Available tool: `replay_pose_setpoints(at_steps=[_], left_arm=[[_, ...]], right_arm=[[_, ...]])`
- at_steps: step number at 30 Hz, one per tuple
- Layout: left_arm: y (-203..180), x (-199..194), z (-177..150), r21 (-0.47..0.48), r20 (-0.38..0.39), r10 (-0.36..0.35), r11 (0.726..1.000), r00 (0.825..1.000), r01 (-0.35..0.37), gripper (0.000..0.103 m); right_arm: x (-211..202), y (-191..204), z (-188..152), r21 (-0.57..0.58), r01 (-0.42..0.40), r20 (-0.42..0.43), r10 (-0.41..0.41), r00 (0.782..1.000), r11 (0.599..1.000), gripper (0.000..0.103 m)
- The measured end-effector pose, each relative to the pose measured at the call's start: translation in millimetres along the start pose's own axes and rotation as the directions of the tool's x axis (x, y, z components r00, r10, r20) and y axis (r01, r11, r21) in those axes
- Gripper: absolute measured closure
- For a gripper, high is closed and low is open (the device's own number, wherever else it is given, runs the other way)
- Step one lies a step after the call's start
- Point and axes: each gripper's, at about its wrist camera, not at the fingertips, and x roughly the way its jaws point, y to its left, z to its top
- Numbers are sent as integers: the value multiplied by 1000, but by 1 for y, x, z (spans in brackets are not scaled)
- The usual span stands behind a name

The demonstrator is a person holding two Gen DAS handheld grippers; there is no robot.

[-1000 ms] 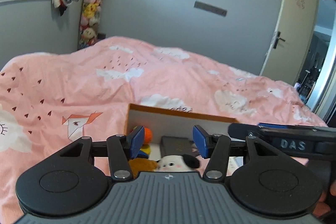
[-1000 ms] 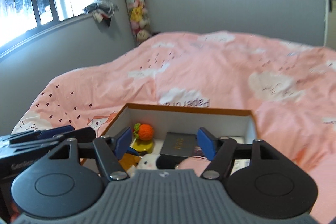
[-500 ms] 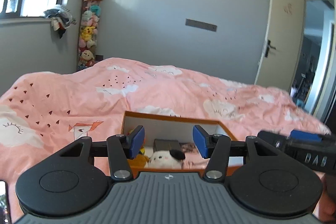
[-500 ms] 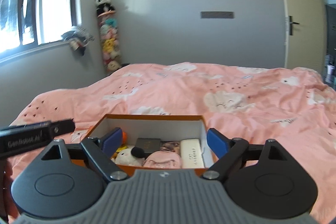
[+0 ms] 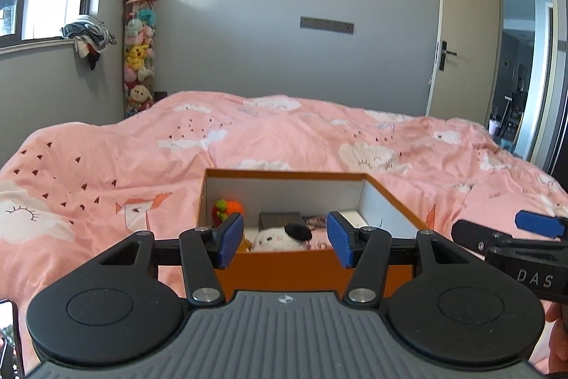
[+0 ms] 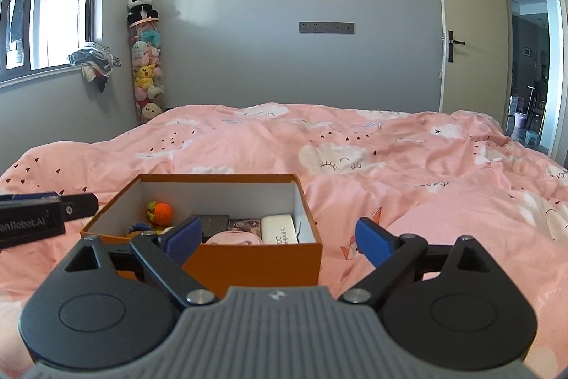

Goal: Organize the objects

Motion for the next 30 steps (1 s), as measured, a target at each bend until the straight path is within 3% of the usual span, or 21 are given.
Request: replay_pose_setpoints(at_steps=[11,22,30], left_arm=[[-2,12,-15,27,-104,36,999,994,-34,38],[-1,26,-33,25,-229,44,999,973,-39,38],[-2,28,-36,28,-253,49,999,966,-43,38]], right_arm=[[4,8,-9,-50,6,-8,-6,1000,999,3],[20,6,-17,-48,-13,-105,8,994,999,1],[25,6,-23,-36,-23,-148,18,989,999,1]])
